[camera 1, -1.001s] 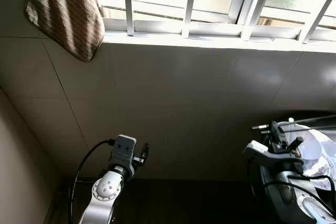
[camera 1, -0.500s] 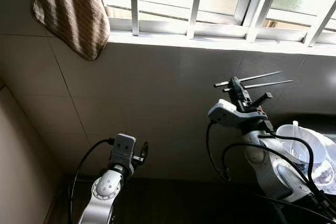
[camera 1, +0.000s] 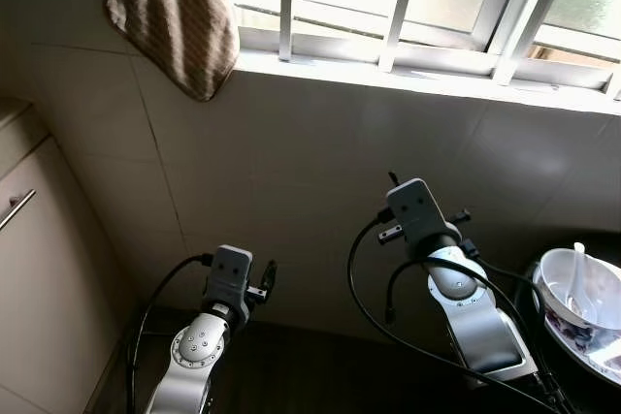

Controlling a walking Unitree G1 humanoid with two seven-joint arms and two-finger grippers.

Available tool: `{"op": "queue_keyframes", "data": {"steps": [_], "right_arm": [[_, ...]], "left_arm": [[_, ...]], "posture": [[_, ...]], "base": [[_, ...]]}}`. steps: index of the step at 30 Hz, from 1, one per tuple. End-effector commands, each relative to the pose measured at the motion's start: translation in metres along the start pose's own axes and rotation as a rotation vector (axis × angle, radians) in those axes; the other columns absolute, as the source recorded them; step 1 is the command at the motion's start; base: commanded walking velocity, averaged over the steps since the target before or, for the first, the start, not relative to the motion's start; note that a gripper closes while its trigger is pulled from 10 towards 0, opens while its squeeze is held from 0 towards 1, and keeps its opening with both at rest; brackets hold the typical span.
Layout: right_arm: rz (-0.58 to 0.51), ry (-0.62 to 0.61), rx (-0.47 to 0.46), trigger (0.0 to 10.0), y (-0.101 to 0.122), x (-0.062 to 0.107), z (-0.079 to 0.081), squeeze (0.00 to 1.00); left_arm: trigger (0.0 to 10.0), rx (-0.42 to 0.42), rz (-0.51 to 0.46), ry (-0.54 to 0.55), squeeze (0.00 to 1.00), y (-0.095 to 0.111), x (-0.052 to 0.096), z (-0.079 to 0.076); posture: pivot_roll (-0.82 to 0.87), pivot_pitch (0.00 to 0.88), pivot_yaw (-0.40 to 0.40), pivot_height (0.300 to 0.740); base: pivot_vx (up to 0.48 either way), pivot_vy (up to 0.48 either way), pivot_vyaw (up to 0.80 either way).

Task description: Kitchen organization

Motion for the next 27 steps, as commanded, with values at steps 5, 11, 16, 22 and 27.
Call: {"op": "queue_keyframes", "data": {"steps": [5,11,16,22,27], "right_arm": [[0.052,0.036,-0.097,10.0,-0.025,0.003,0.001,0.0],[0.04,0.058,-0.139,10.0,-0.04,0.007,0.002,0.0],[0.038,0.061,-0.155,10.0,-0.047,0.01,0.004,0.0],[0.011,0.053,-0.161,10.0,-0.049,0.011,0.006,0.0],[0.002,0.04,-0.14,10.0,-0.052,0.012,0.007,0.0]], "left_arm": [[10.0,-0.015,-0.026,0.016,0.0,0.008,0.001,0.004],[10.0,-0.041,-0.068,0.028,0.0,0.023,0.004,0.009],[10.0,-0.047,-0.069,0.033,0.0,0.024,0.006,0.011],[10.0,-0.086,-0.04,0.006,0.0,0.016,0.01,0.006],[10.0,-0.096,-0.04,-0.014,0.0,0.015,0.01,0.002]], "posture": [[-0.01,0.0,-0.072,0.74],[0.01,0.0,-0.073,0.74],[0.01,0.0,-0.068,0.74],[0.01,0.0,-0.057,0.74],[0.01,0.0,-0.049,0.74]], "base": [[0.0,0.0,0.8],[0.0,0.0,0.8],[0.0,0.0,0.8],[0.0,0.0,0.8],[0.0,0.0,0.8]]}}
Point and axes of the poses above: a point about 5 cm out from each wrist's last joint towards the gripper, its own x axis pointing back from the gripper into the wrist, its own y axis along the axis of the wrist's last joint, z = x × y, the point moved 5 cm from there along -x, pointing out of the wrist towards the gripper, and after that the axes turned 8 degrees about x, right-handed, at the moved point
